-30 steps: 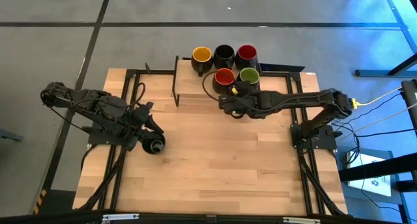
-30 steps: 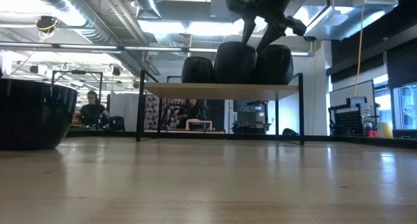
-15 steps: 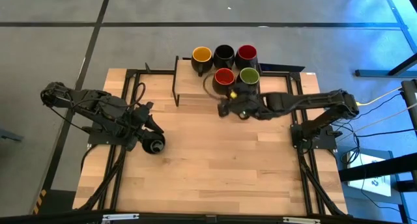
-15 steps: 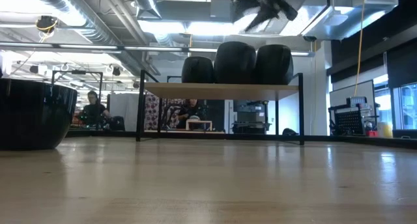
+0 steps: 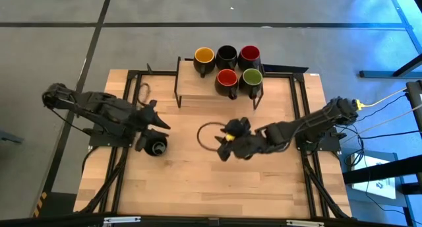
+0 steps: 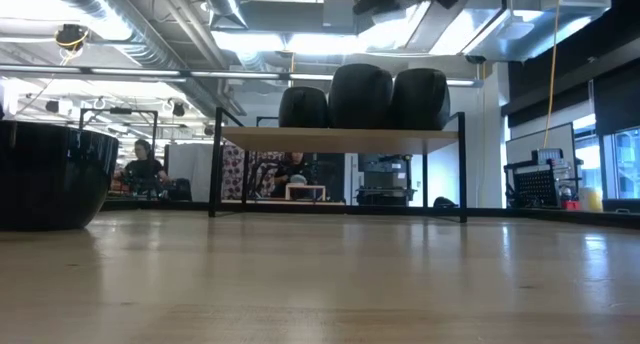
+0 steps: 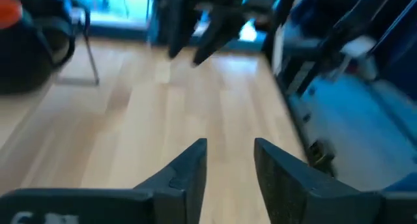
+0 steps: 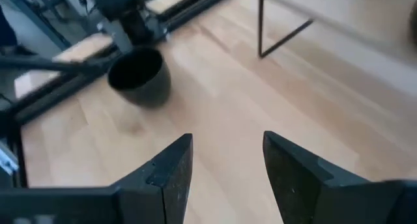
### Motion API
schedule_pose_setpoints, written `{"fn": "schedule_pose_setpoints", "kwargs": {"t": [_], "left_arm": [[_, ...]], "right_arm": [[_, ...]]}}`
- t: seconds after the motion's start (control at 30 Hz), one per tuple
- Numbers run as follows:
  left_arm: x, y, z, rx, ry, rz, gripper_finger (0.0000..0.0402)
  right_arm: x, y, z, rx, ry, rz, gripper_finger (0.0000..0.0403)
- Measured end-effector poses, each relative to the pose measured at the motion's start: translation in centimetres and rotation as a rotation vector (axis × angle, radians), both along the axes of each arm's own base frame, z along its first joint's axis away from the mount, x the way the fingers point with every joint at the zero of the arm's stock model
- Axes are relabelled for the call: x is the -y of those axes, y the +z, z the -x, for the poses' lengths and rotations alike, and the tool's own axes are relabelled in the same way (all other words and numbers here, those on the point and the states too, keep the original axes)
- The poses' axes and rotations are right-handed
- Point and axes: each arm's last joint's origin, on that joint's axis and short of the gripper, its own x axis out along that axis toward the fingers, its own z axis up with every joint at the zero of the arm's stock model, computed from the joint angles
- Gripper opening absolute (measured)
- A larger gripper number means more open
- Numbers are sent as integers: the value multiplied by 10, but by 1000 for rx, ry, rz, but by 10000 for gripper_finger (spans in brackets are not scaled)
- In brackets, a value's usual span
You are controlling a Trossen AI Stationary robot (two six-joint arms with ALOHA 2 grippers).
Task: Place coffee mugs
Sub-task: Put the black mug on the shelf
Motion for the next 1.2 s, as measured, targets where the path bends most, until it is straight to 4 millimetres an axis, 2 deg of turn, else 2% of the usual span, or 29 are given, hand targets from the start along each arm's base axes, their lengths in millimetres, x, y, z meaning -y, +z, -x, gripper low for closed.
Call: {"fn": "schedule_pose_setpoints", "kwargs": {"t": [0.1, 0.23, 0.47, 0.57, 0.73, 0.9, 1.07, 1.2], "left_arm": [[2, -13, -7, -122, -2, -5, 145], [3, -31, -2, -352, -4, 43, 162], [1, -50, 28, -706, 48, 87, 161], [-2, -55, 45, -722, 99, 73, 161], [-12, -81, 63, -683, 251, 112, 161], [-14, -113, 55, -741, 393, 190, 161], [-20, -142, 44, -872, 499, 171, 160], [-24, -147, 32, -889, 459, 181, 160]], "right_arm": [[-12, -13, -7, -15, 24, -4, 175], [-24, -29, -15, -33, 35, 15, 175], [-25, -55, -27, -106, 37, -7, 175], [-26, -59, -30, -110, 41, -11, 175], [-22, -59, -32, -110, 33, 0, 175], [-22, -59, -32, -109, 31, 1, 175], [-20, -59, -33, -106, 26, -1, 175], [-20, -59, -33, -105, 32, -10, 175]]}}
